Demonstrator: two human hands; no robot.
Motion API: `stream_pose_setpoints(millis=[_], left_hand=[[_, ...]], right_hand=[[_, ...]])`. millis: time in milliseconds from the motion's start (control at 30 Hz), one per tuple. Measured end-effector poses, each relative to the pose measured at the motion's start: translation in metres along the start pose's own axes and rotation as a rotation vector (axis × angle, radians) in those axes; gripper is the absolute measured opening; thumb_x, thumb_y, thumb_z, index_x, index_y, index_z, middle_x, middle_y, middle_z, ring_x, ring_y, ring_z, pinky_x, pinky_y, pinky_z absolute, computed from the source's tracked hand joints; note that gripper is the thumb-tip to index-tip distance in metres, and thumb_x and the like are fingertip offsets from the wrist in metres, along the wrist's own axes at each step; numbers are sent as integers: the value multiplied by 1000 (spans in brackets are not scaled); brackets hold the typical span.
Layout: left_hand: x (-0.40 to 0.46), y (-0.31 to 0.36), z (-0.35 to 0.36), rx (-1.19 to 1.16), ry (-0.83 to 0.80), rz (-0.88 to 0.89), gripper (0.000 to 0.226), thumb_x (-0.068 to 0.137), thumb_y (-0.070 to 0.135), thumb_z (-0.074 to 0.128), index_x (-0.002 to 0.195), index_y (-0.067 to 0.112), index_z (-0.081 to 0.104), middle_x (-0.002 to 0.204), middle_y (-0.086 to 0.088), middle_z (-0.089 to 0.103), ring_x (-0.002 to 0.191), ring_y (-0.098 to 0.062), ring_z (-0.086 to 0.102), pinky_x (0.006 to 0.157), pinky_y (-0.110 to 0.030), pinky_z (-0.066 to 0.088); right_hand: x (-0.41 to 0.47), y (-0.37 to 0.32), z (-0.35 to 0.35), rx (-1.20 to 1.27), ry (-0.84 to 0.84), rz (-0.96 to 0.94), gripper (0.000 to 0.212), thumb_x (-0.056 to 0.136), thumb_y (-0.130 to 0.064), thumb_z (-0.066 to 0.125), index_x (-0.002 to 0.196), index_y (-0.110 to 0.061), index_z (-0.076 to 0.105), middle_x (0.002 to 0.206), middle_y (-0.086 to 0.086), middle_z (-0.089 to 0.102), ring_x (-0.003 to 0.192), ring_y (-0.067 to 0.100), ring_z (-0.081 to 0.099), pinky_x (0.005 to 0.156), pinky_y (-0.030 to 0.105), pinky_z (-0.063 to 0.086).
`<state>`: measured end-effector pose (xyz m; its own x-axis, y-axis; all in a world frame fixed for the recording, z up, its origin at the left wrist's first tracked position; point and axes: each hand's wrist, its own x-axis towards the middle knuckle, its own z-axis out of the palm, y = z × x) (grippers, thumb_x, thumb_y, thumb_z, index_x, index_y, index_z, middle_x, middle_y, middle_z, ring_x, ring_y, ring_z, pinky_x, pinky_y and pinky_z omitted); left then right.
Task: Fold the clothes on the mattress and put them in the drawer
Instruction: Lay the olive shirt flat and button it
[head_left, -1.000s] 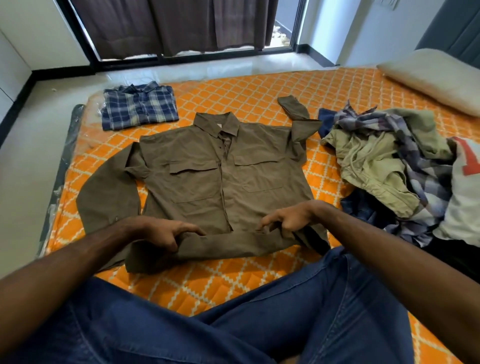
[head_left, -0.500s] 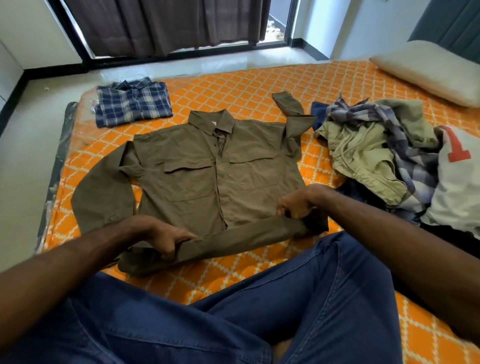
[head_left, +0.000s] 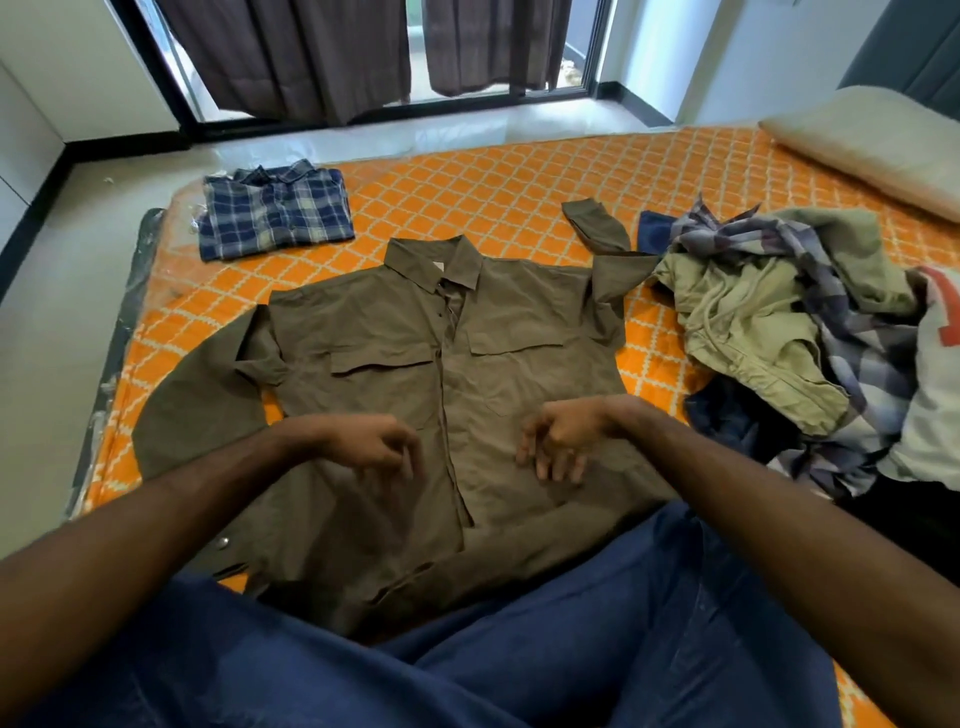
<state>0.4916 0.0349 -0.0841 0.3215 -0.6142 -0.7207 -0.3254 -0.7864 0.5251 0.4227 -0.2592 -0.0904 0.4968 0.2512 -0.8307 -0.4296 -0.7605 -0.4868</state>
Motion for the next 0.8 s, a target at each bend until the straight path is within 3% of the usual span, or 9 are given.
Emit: stream_pose_setpoints(millis=[67, 133, 233, 400, 533, 567, 633, 733, 800], left_hand=[[19, 0, -27, 132, 341, 68, 26, 95, 11, 56, 113, 28, 64, 107, -1, 69, 95, -19, 67, 80, -30, 52], [43, -2, -43, 130, 590, 92, 27, 92, 8, 60, 118, 14, 66, 112, -6, 67, 99, -18, 64, 80, -25, 48], [79, -9, -65, 66, 788, 37, 30, 90, 4, 60, 120, 3, 63, 116, -16, 63, 104, -25, 61, 86, -29, 47], [131, -27, -94, -52, 944, -26, 31, 87, -1, 58, 117, -3, 62, 116, -22, 61, 110, -33, 58, 90, -33, 45], [159, -32, -104, -88, 1007, -59, 27, 92, 11, 61, 117, 3, 59, 118, -19, 57, 112, -34, 55, 96, -40, 45], [165, -35, -108, -80, 1022, -75, 28, 94, 16, 59, 120, 7, 56, 119, -17, 57, 112, -34, 56, 95, -43, 46], [170, -36, -113, -34, 1031, -101, 30, 98, 29, 53, 127, 20, 52, 122, -11, 57, 111, -32, 59, 92, -46, 50], [172, -34, -121, -3, 1052, -141, 31, 101, 42, 45, 128, 27, 51, 124, -8, 62, 110, -33, 61, 89, -43, 51], [175, -31, -125, 13, 1079, -192, 34, 100, 50, 45, 122, 26, 53, 118, -8, 67, 106, -33, 64, 83, -41, 49]], right_hand=[[23, -20, -7, -42, 207, -87, 31, 97, 7, 44, 112, -9, 65, 94, 10, 69, 72, 15, 68, 62, 27, 58], [40, -37, -10, -110, 402, -176, 29, 95, 2, 47, 112, -9, 68, 99, 8, 72, 84, 19, 71, 74, 31, 59], [70, -59, -25, -83, 629, -267, 25, 94, -6, 54, 113, -12, 70, 109, 6, 72, 102, 22, 69, 86, 32, 56], [118, -87, -64, 206, 876, -262, 15, 92, -24, 61, 103, -16, 66, 103, 7, 72, 96, 24, 69, 87, 43, 59], [158, -97, -88, 302, 861, -165, 49, 74, -58, 64, 101, -17, 61, 94, 8, 72, 84, 28, 72, 75, 48, 63], [167, -99, -93, 280, 886, -127, 52, 68, -58, 61, 102, -18, 60, 94, 8, 72, 84, 29, 72, 74, 48, 63], [171, -99, -96, 297, 920, -81, 38, 66, -47, 57, 97, -24, 58, 89, 6, 73, 78, 29, 73, 71, 44, 63], [171, -90, -98, 566, 886, -131, 3, 87, -20, 57, 89, -22, 58, 60, 3, 68, 45, 17, 64, 45, 29, 52], [173, -80, -98, 741, 823, -204, 7, 94, -10, 60, 90, -16, 59, 57, 4, 64, 41, 13, 59, 40, 24, 46]])
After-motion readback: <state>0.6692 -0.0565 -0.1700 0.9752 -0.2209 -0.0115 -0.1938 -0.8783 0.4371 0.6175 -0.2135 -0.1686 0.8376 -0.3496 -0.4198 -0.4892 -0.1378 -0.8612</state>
